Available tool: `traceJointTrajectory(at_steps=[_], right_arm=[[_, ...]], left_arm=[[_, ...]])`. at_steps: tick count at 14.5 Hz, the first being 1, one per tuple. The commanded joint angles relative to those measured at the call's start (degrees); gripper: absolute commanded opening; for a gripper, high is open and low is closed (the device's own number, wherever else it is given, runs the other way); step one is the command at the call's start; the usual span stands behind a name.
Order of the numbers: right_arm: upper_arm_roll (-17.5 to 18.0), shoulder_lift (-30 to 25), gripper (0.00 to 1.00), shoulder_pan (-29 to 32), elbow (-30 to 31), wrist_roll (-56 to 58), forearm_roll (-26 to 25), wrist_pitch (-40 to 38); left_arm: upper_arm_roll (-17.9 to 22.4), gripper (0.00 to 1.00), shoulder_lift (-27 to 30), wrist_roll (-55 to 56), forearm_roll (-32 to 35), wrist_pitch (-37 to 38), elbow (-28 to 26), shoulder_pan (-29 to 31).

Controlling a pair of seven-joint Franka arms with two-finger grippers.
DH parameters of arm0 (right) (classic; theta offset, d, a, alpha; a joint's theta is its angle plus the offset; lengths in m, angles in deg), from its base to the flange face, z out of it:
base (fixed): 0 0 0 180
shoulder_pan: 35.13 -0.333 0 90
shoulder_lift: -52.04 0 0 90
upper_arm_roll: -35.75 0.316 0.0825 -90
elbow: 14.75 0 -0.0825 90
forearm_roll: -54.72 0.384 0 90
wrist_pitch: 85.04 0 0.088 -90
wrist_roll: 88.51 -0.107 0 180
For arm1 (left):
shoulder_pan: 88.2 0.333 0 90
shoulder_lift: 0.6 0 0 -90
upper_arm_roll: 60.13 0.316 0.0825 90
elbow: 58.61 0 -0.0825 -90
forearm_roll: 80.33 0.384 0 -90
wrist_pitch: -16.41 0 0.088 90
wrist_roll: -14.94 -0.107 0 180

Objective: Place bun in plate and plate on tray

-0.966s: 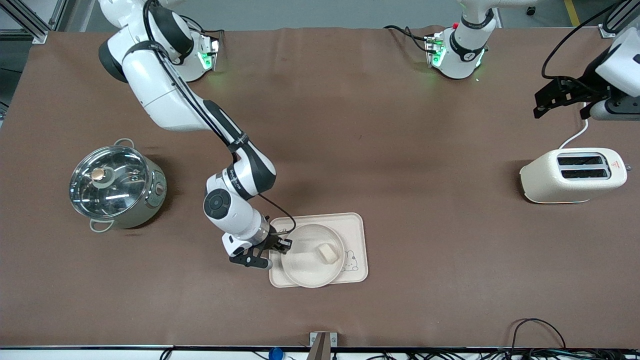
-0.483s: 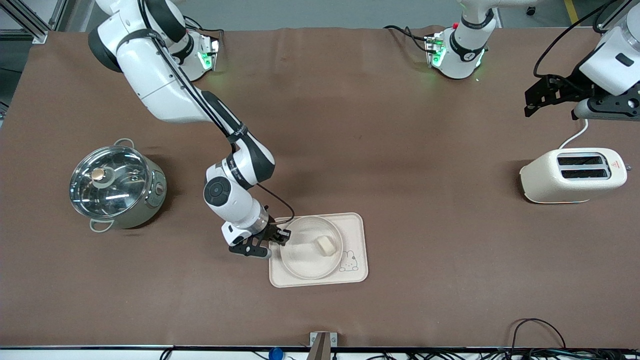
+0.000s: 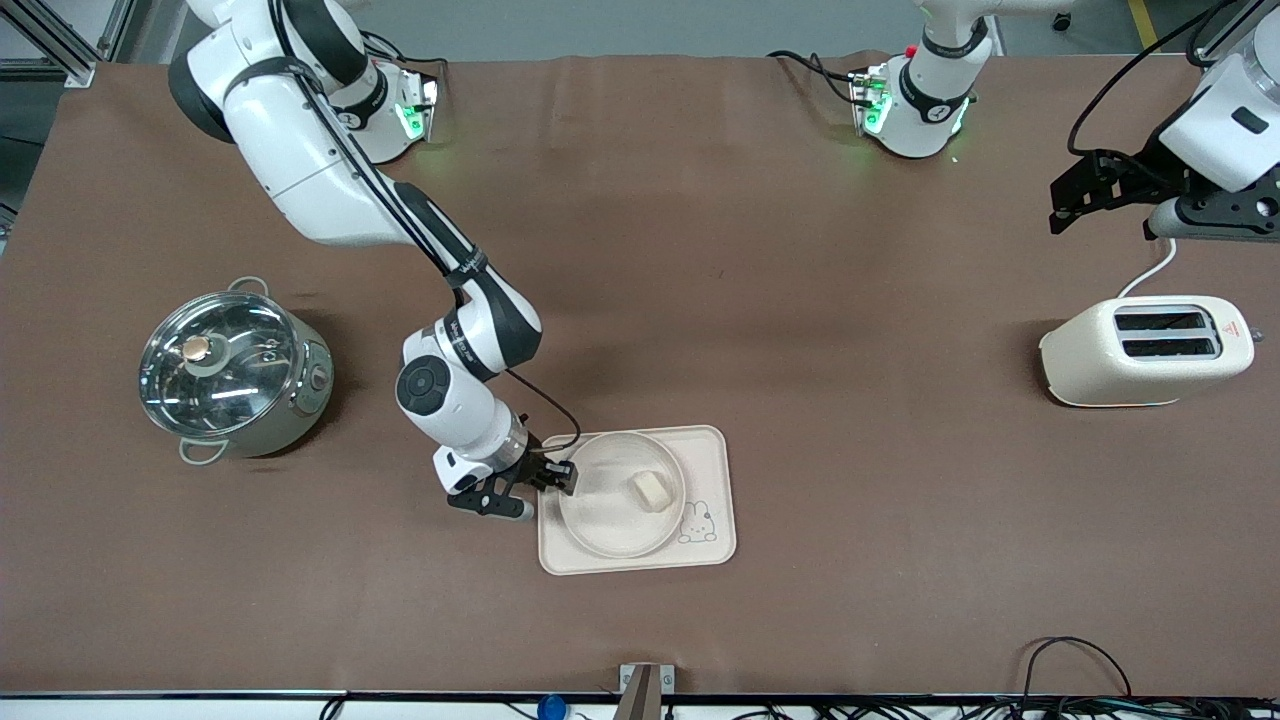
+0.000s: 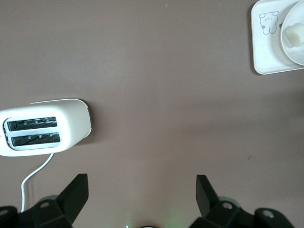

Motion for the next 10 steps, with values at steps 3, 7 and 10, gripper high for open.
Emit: traceJointTrajectory(at_steps=[3,7,10], right_arm=[[3.0,-5.2,1.0,4.2,2.1,-0.8,-1.2,-2.8],[3.2,-10.6,1.0,7.4,2.1,-0.4,-1.2,-6.0],[2.6,-18.8,1.0,11.0,2.1,2.1,-1.5,-19.7]], left_arm=[[-0.3,1.0,0.7,-1.1,0.5,-0.1,-0.6,0.6],[-0.3,1.0,0.6,-1.1,0.5,-0.4,-0.7,0.6],[-0.3,1.0,0.6,-1.1,0.5,-0.7,-0.6,0.5]])
